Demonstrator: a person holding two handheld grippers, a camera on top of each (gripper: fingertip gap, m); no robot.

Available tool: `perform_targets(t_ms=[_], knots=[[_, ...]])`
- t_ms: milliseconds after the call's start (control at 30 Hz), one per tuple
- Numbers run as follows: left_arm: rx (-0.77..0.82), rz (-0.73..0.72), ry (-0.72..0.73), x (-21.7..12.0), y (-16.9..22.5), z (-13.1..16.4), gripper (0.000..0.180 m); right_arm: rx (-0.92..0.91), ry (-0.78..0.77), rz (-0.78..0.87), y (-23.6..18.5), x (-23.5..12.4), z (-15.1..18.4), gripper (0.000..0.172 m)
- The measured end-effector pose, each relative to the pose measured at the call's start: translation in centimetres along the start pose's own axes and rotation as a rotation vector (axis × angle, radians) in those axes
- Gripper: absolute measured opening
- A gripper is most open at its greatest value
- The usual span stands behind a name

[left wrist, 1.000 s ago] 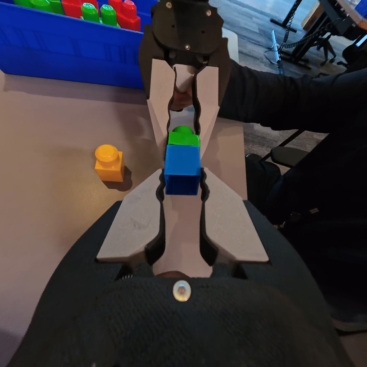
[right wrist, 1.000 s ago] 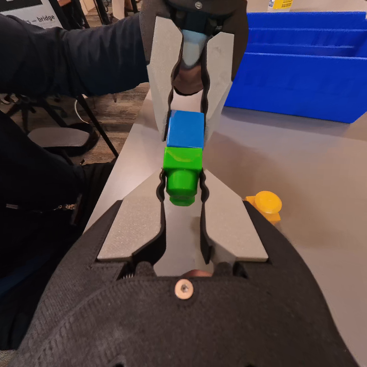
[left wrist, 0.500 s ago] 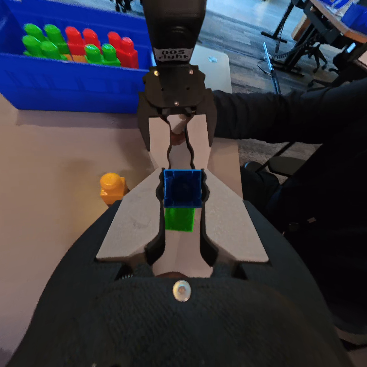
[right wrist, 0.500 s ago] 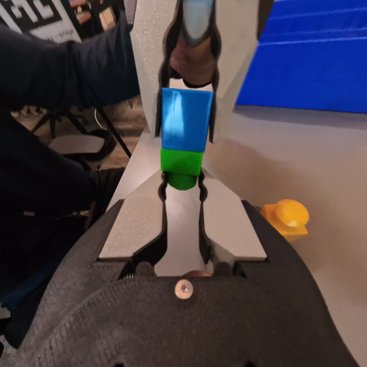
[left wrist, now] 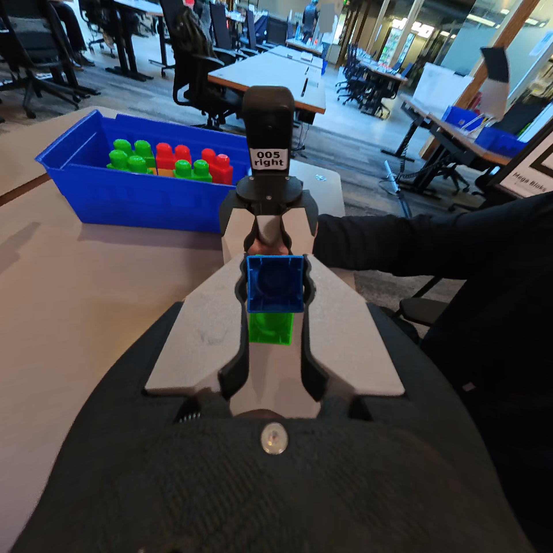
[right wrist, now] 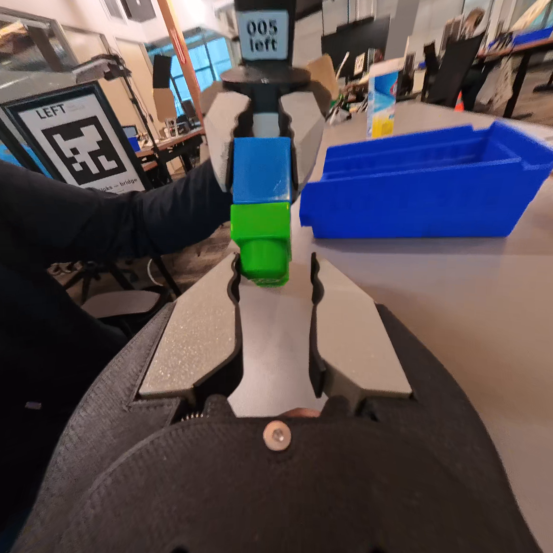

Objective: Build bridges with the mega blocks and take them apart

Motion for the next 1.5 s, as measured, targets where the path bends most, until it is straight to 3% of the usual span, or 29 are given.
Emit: perform_targets(t_ms=[400, 600, 633, 933, 1133, 1500], knots=[[-0.07, 0.033, 0.132, -0.2, -0.3, 0.0, 0.033, -0.035, 0.089, 0.038, -0.4, -0.2, -1.1, 0.051], [-0.051, 0.035, 0.118, 0.5, -0.1, 0.3, 0.033, -0.057, 0.114, 0.022, -1.0, -0.2, -1.5, 0.042], [-0.043, 0.031, 0.115, 0.5, -0.1, 0.3, 0.033, -0.07, 0.103, 0.011, -1.2, -0.2, -1.6, 0.033], [0.018, 0.071, 0.011, 0.3, 0.4, 0.9, 0.033, -0.055, -0.011, -0.021, -1.8, 0.0, -1.2, 0.032], [-0.003, 0.091, 0.025, 0.2, 0.5, 1.2, 0.033, -0.003, -0.019, -0.059, -1.8, 0.1, -1.0, 0.032], [-0.008, 0.066, 0.041, 0.2, 0.4, 1.8, 0.033, -0.073, -0.068, -0.007, -1.9, 0.2, -1.0, 0.032]])
Point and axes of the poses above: each gripper's, where its closed fingertips meet, x out along the fingers, z out of its underside, y = z × x across the jaws, the point moved 9 cm from there along -x, back along the fingers, and after that the axes turned 11 degrees about y, right-handed, at the moved point
